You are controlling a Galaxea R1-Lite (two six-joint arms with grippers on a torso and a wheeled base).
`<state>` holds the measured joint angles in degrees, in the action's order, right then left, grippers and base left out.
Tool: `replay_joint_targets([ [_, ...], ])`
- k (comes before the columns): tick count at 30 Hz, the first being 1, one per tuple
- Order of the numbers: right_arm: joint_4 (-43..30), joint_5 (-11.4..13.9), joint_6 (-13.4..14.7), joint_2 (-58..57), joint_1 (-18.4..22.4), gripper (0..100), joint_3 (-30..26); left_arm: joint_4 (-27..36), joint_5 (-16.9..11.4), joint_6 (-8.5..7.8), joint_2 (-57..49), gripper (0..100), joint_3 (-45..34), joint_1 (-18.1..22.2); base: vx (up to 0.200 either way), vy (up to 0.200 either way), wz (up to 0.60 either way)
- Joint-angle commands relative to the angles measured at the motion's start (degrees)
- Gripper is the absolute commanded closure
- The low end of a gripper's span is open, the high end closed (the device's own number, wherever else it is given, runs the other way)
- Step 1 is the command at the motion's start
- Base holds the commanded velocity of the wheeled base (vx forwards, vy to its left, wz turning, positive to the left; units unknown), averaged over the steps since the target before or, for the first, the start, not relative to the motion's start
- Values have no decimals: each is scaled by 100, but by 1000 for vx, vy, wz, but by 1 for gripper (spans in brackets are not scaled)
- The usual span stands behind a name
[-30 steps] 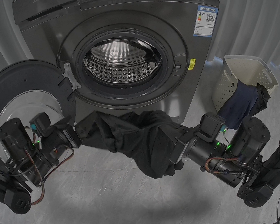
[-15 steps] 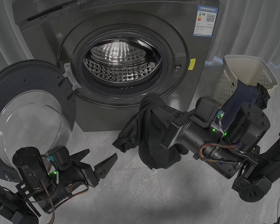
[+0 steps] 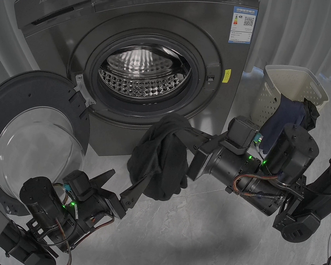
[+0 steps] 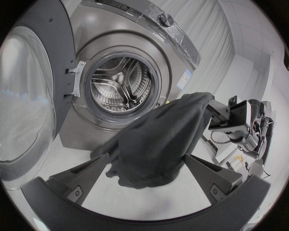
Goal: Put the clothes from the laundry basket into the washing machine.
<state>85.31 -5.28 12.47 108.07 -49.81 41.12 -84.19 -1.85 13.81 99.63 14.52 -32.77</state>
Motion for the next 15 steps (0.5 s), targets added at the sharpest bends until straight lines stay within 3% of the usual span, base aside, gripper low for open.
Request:
replay_joint_targets([
  [1,12,1,1,12,-37,100,1,-458,36,-89,724,0,51,201,0,0,0],
  [4,12,1,1,4,-73,100,1,-476,10,-247,900,0,95,227,0,0,0],
  [15,12,-26,1,-23,-99,100,-34,-484,-61,-265,909,0,192,-195,0,0,0],
])
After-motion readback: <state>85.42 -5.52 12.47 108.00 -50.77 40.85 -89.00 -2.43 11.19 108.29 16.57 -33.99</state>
